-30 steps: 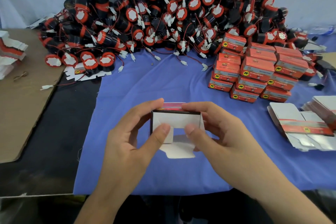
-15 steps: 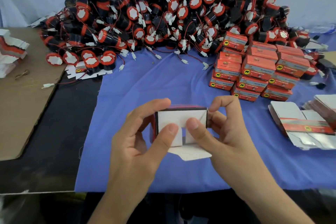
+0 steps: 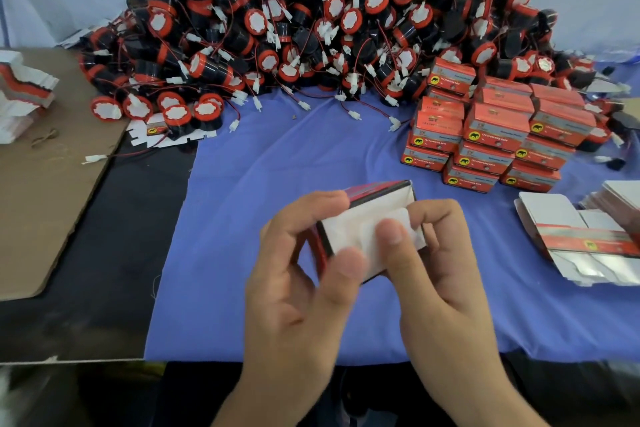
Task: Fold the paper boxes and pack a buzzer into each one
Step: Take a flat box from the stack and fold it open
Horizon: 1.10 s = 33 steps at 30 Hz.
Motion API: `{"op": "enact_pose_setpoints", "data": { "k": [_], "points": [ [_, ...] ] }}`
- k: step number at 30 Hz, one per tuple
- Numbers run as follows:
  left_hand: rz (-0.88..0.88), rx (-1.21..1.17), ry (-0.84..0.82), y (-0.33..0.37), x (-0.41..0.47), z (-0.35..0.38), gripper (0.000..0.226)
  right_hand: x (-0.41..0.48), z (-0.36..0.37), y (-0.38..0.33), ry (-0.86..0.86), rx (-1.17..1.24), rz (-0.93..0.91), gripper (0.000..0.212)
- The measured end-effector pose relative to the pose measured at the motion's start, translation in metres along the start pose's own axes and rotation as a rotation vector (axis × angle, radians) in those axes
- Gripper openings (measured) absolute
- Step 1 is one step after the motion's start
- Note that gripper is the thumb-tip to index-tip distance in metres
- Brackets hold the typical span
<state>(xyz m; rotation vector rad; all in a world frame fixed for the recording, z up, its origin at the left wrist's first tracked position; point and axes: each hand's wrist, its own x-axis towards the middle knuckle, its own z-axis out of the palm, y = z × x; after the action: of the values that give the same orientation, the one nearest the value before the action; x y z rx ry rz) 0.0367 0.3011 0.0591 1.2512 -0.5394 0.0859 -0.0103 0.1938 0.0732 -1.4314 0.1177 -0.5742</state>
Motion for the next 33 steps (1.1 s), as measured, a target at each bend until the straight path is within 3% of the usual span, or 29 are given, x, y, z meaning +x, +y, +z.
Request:
{"op": "enact_pose_setpoints", "data": {
  "k": [2, 4, 5, 8, 11, 14, 17, 19, 22, 28, 31, 33],
  "points": [
    [0.085, 0.095, 0.03, -0.001, -0.002, 0.005, 0.025, -0.001, 0.004, 0.001, 0.05, 0.066, 0.028, 0.035],
    [0.116, 0.121, 0.071, -0.002, -0.003, 0.007, 0.022, -0.002, 0.004, 0.002, 0.095, 0.109, 0.064, 0.057],
    [0.108, 0.101, 0.085, -0.002, -0.002, 0.007, 0.022, -0.002, 0.004, 0.003, 0.092, 0.109, 0.069, 0.057],
    [0.128, 0.085, 0.104, -0.003, -0.002, 0.008, 0.026, -0.002, 0.007, 0.002, 0.066, 0.087, 0.066, 0.039],
    [0.206, 0.138, 0.101, -0.005, -0.001, 0.009, 0.027, -0.003, 0.009, 0.003, 0.106, 0.04, 0.068, 0.038],
    [0.161, 0.076, 0.106, -0.007, 0.0, 0.009, 0.034, -0.002, 0.008, 0.003, 0.126, 0.05, 0.089, 0.043],
    [0.146, 0.025, 0.14, -0.006, 0.003, 0.005, 0.033, -0.002, 0.007, 0.004, 0.168, 0.234, 0.22, 0.068],
    [0.087, -0.081, 0.143, -0.004, 0.005, 0.003, 0.03, -0.002, 0.005, 0.003, 0.067, 0.423, 0.3, 0.072],
    [0.009, -0.089, 0.087, -0.005, 0.004, 0.002, 0.028, -0.004, 0.004, 0.002, -0.001, 0.472, 0.271, 0.073],
    [-0.165, 0.044, -0.051, -0.013, 0.001, -0.008, 0.035, 0.003, -0.003, 0.008, 0.164, 0.292, 0.061, 0.096],
    [-0.283, -0.008, -0.198, -0.012, 0.003, -0.017, 0.04, 0.004, -0.012, 0.012, 0.109, -0.03, -0.083, 0.096],
    [-0.313, 0.093, -0.241, -0.011, 0.007, -0.02, 0.053, 0.006, -0.019, 0.017, 0.017, -0.304, -0.16, 0.099]
  ]
}}
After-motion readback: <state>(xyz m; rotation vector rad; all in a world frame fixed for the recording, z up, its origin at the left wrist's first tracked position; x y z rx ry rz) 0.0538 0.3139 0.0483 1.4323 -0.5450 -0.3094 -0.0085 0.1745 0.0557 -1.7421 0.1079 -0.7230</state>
